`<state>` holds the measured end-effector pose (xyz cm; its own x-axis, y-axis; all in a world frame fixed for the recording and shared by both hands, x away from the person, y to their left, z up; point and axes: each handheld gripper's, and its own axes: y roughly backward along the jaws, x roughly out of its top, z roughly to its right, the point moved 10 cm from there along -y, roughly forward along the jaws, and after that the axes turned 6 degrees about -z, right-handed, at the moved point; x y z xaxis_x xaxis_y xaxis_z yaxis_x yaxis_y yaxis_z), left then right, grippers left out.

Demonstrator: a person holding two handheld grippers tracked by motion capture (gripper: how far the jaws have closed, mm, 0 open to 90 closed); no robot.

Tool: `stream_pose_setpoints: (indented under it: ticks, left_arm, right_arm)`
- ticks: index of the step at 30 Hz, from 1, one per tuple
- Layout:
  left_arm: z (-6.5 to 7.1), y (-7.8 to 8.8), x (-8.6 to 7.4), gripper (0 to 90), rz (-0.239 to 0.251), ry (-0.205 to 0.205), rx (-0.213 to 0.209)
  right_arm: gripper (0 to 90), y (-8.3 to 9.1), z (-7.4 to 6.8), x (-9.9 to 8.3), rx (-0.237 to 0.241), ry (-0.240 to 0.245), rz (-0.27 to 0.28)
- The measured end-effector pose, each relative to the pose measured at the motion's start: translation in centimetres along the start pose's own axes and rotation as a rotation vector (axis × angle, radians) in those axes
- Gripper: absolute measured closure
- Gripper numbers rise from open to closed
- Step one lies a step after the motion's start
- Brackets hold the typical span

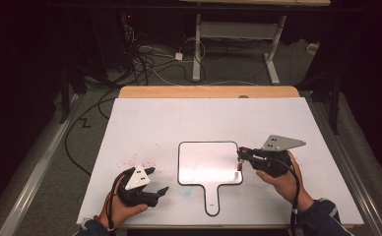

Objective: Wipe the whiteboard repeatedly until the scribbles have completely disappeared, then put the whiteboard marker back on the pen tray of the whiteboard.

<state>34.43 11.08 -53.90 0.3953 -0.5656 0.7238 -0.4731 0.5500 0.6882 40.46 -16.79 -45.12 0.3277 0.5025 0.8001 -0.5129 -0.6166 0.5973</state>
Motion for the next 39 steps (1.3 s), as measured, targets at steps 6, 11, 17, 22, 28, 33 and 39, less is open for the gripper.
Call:
stream_pose_setpoints:
  ticks: [6,11,17,22,28,33,39]
  left_arm:
    - [0.0,-0.1,0.0,20.6,-0.003,-0.009,0.002]
    - [0.0,-0.1,0.0,20.6,-0.008,-0.009,-0.001]
    - [0.1,-0.1,-0.1,20.4,-0.01,-0.009,0.0]
    - [0.0,-0.3,0.0,20.3,-0.014,-0.01,0.0]
    - [0.0,-0.5,0.0,20.3,-0.02,-0.011,-0.004]
    - [0.1,-0.6,0.0,20.2,-0.026,-0.016,-0.002]
    - [0.1,-0.6,-0.1,20.2,-0.03,-0.014,-0.003]
  right_arm:
    - [80.5,1.2,0.5,0.0,-0.043,-0.009,0.003]
    - [80.4,2.5,0.7,0.0,-0.045,-0.06,-0.025]
    - [80.2,2.3,0.0,-1.5,0.136,-0.171,-0.162]
    - [80.0,0.6,1.1,-2.7,0.148,-0.241,-0.215]
    - [76.0,-2.3,3.0,-3.6,0.09,-0.302,-0.215]
    - [72.0,-4.5,4.4,-4.5,0.019,-0.352,-0.217]
    - [68.0,-5.8,5.1,-5.6,-0.023,-0.368,-0.232]
